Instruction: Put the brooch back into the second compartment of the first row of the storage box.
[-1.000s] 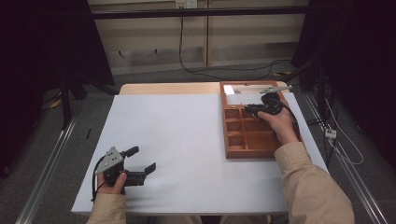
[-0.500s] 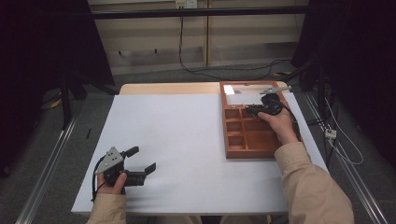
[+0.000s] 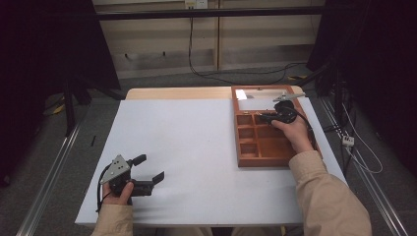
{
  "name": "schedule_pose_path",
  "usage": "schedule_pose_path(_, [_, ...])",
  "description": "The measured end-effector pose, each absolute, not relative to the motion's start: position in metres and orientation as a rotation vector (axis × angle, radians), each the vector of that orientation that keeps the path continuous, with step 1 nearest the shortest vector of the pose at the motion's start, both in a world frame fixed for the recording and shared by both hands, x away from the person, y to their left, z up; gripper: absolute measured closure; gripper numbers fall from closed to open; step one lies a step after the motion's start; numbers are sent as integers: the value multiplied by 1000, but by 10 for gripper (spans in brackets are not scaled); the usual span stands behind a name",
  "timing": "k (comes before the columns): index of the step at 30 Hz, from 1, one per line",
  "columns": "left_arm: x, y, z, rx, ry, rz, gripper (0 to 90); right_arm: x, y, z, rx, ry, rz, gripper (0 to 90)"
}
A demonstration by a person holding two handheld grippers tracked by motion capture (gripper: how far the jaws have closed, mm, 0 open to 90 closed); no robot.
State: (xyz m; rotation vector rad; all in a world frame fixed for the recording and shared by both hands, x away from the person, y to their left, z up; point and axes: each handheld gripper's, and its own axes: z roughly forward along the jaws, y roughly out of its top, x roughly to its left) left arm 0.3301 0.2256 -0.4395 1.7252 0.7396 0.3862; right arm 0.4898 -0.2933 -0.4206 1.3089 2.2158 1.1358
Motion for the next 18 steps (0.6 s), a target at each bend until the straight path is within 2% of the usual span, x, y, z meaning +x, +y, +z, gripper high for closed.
schedule_pose_path(18, [330, 224, -440, 1727, 743, 383, 40, 488, -293, -421, 1329, 2238, 1090, 794])
